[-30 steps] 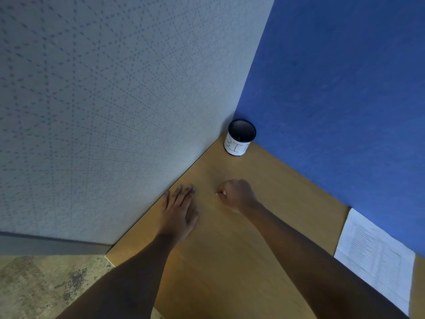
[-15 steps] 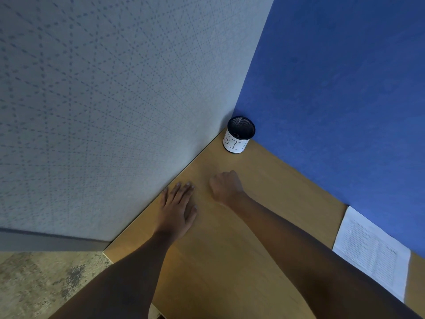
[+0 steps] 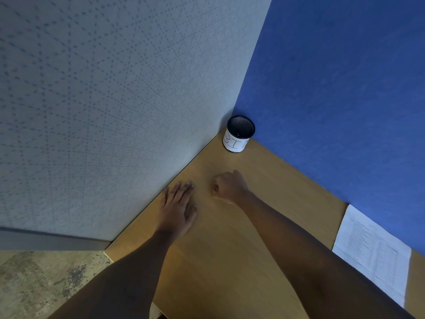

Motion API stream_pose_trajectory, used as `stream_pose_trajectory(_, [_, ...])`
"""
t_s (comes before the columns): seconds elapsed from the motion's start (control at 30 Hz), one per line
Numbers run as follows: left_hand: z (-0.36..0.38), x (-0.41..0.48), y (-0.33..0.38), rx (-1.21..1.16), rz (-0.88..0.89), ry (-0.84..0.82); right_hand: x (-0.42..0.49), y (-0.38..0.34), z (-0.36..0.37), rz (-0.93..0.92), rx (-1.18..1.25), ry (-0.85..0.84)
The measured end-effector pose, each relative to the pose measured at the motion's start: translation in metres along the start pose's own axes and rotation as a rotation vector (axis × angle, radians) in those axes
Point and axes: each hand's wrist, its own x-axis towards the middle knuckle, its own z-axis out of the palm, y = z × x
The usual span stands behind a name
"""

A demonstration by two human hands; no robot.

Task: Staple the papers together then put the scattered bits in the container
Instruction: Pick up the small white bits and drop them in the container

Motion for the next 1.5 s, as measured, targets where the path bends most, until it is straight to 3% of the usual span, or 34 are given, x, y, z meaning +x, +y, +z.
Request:
stream_pose_trajectory(0.17, [-0.001,0.0,0.0,0.001,-0.003,-0.001,-0.016,0.02,0.01,0.25,0.63,0.095])
stream_pose_trajectory(0.3, [-0.001,0.0,-0.001,0.009,-0.002,-0.001,-0.022,0.026,0.016,0.289,0.748,0.111])
stream_pose_trajectory(0.67, [0.0,0.0,-0.001,-0.004,-0.005,-0.004,-0.015,0.007,0.012,-0.048,0.254,0.171])
stream_pose_trajectory(0.87, [-0.001,0.0,-0.001,0.003,-0.008,-0.006,-0.003,0.002,0.009,-0.062,0.108,0.095])
stream_pose_trajectory(1.13, [0.0,0.001,-0.001,0.006,-0.005,-0.008,-0.006,0.006,0.009,0.009,0.15,0.076])
stream_pose_trajectory(1.33, [-0.001,0.001,-0.001,-0.004,-0.006,-0.006,-0.002,0.003,0.009,-0.06,0.087,0.029])
stream_pose_trajectory(1.5, [-0.001,0.002,-0.001,-0.006,-0.004,0.006,-0.001,-0.006,0.004,-0.181,-0.133,-0.011])
